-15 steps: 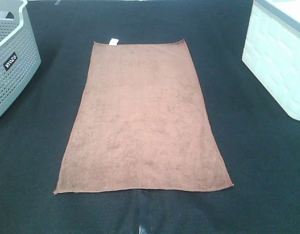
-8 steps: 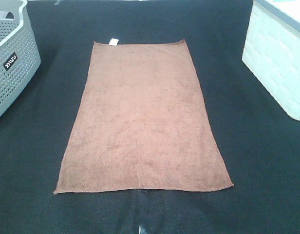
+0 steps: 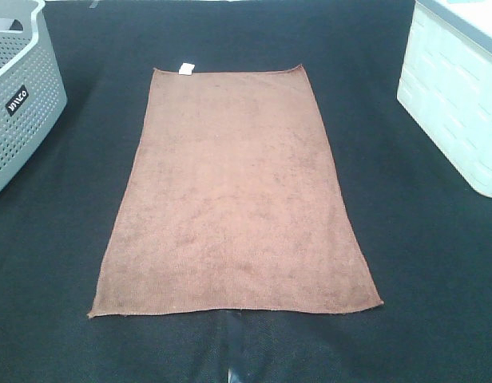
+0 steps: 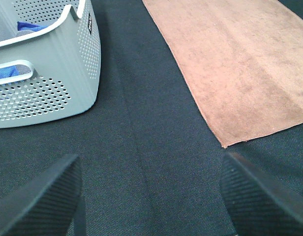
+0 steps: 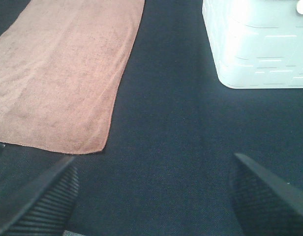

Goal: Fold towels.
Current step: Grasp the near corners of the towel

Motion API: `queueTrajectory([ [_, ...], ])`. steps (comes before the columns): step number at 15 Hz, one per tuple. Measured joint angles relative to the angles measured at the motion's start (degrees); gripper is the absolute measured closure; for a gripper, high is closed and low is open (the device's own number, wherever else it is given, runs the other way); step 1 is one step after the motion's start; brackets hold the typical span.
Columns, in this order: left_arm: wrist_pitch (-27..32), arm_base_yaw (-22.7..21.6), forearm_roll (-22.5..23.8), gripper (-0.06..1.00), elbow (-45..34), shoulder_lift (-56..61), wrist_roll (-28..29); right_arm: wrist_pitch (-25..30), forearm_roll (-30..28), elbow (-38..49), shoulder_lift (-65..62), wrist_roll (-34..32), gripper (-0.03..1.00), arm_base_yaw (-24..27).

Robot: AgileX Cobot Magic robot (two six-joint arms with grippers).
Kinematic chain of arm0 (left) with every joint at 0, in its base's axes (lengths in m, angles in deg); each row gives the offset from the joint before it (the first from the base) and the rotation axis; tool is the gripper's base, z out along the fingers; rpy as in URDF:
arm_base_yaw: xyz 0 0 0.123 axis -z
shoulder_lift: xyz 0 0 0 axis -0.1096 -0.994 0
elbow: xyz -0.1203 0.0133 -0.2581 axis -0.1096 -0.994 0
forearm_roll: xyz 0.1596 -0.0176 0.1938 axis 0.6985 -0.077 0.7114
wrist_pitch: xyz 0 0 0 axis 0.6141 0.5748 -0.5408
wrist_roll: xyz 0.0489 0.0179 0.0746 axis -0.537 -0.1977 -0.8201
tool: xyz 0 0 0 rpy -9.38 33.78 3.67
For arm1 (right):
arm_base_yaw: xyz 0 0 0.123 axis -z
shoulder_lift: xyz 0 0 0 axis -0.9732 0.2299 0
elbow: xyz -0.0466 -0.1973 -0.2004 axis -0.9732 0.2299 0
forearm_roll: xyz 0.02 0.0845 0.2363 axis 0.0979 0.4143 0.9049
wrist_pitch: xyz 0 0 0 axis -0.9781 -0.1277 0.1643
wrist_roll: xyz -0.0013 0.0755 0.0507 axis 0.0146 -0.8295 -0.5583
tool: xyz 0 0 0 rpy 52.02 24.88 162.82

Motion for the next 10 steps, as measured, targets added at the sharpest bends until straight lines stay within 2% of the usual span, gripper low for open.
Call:
queueTrajectory([
  [10,0.00,0.00,0.06,0.20,0.00,0.00,0.00,0.00,0.00,0.00,0.00,0.00,0.19,0.00],
])
